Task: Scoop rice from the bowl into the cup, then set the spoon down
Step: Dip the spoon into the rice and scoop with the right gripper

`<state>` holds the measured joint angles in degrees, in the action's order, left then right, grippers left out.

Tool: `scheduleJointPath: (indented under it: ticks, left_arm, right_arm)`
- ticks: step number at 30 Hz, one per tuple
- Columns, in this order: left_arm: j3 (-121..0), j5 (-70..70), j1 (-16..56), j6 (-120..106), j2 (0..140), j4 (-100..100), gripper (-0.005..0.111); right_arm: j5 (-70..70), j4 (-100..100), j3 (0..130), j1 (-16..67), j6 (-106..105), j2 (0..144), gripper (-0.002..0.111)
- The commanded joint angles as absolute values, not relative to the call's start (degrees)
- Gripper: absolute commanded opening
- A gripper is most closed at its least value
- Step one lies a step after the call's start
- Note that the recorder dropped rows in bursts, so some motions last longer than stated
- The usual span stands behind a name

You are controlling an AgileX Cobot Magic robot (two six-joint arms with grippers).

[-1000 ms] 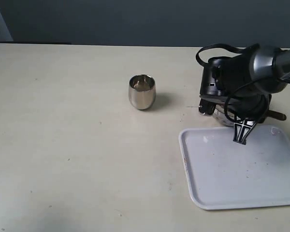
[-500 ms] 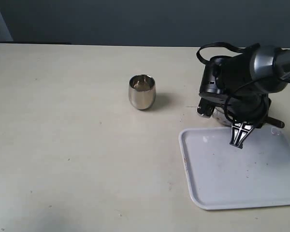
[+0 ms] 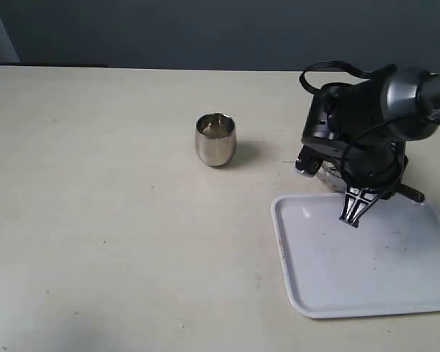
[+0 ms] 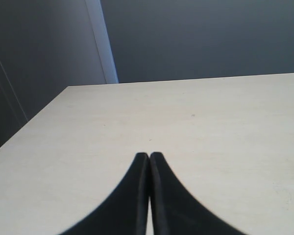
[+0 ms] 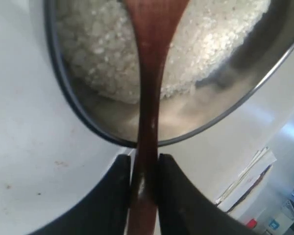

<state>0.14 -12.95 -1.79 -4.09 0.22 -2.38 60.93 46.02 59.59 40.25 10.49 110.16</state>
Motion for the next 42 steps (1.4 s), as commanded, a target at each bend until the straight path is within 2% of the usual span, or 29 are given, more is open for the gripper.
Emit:
scheduleJointPath:
  ticks: [1, 13, 21, 37, 42]
  left_arm:
    - [0.0, -12.3, -1.5, -3.8, 0.0, -2.3, 0.0]
    - [0.0, -12.3, -1.5, -3.8, 0.0, -2.5, 0.0]
    - [0.0, -12.3, -1.5, -3.8, 0.0, -2.5, 0.0]
    - [0.0, -12.3, -1.5, -3.8, 0.0, -2.5, 0.0]
    - [0.0, -12.3, -1.5, -3.8, 0.0, -2.5, 0.0]
  right_arm:
    - [59.6, 45.5, 59.9, 40.0, 10.8, 108.9, -0.001]
    - [60.6, 46.1, 59.9, 39.9, 10.8, 108.3, -0.001]
    - [61.0, 42.9, 60.5, 35.5, 9.9, 106.8, -0.001]
    - [58.3, 39.4, 60.5, 35.3, 7.2, 105.6, -0.001]
    - [57.9, 36.4, 60.5, 32.4, 7.2, 105.4, -0.001]
